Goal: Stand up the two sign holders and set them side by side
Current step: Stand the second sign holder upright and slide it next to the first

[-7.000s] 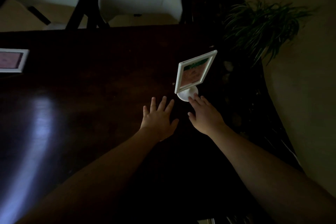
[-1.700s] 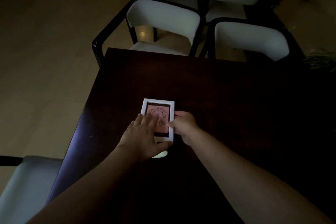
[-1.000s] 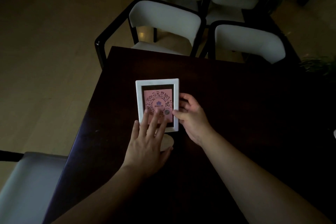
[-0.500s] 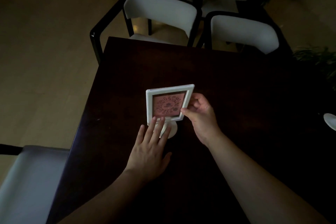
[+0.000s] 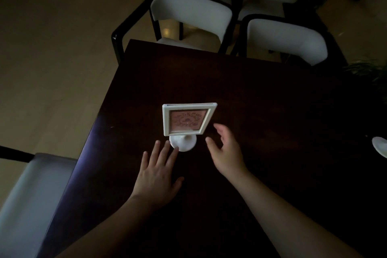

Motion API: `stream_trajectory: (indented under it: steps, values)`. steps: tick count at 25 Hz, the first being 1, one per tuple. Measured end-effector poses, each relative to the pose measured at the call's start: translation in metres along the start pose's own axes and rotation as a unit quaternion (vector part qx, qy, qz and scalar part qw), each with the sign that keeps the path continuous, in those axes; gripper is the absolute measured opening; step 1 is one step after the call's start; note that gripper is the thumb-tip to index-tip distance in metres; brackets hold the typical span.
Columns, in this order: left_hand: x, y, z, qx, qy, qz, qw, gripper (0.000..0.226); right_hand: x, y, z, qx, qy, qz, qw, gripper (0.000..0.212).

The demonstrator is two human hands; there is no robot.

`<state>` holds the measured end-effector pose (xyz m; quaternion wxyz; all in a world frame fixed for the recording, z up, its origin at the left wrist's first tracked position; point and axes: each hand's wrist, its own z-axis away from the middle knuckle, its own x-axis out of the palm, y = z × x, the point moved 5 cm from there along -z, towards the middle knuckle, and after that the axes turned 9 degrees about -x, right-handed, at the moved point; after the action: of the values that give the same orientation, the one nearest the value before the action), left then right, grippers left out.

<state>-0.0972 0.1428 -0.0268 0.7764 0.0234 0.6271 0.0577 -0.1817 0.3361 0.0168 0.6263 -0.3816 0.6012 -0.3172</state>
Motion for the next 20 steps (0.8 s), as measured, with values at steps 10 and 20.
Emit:
stream_trajectory:
  steps: [10, 20]
  values:
    - [0.005, -0.001, -0.009, -0.052, -0.005, 0.013, 0.999, 0.081, 0.064, 0.015, 0.040, -0.150, -0.250, 0.335, 0.896, 0.065]
    - [0.013, -0.002, -0.020, 0.015, -0.029, -0.011, 0.999, 0.072, 0.082, 0.022, 0.045, -0.121, -0.237, 0.393, 0.880, 0.063]
